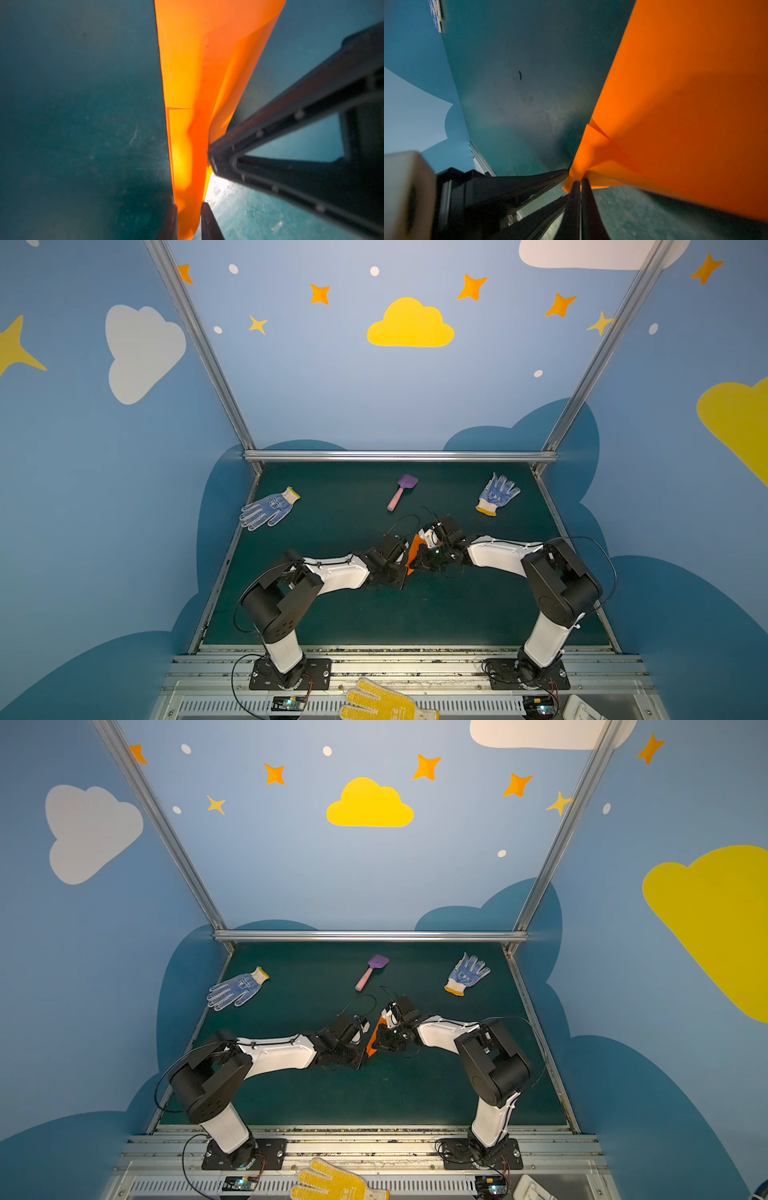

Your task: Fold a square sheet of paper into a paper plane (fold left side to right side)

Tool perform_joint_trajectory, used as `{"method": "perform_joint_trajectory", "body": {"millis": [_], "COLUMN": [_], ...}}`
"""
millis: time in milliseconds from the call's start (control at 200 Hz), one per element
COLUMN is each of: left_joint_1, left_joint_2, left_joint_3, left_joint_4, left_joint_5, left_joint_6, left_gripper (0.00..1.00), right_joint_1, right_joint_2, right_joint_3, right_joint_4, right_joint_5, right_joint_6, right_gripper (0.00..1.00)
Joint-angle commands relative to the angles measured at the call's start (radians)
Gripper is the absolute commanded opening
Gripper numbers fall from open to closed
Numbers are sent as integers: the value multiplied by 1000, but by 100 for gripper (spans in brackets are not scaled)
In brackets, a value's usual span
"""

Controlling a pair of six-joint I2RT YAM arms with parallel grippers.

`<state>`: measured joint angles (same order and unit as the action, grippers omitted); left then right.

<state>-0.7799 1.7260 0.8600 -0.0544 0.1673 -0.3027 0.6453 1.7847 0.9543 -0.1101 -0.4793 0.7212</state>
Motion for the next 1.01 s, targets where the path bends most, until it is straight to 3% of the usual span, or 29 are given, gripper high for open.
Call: {"method": "perform_joint_trajectory", "body": {"millis": [0,616,881,1001], "left_joint_1": [-7,0,67,68], "left_joint_2": [58,45,-78,-88], "left_joint_3": [-27,-15,-78,-78], "left_joint_4": [-64,-63,37,64], "left_joint_5": [15,38,190,232], "left_joint_6": [8,14,-90,-120], "left_gripper": [21,18,20,12], "right_joint_1": [10,-1,-3,-4], "right_joint_2": [20,112,111,112], "right_joint_3": [13,38,10,4], "right_joint_4": [-11,-34,-25,-23], "right_joint_5": [4,64,63,59], "right_joint_6": [-8,-25,-8,0], "right_gripper": [0,0,0,0]}}
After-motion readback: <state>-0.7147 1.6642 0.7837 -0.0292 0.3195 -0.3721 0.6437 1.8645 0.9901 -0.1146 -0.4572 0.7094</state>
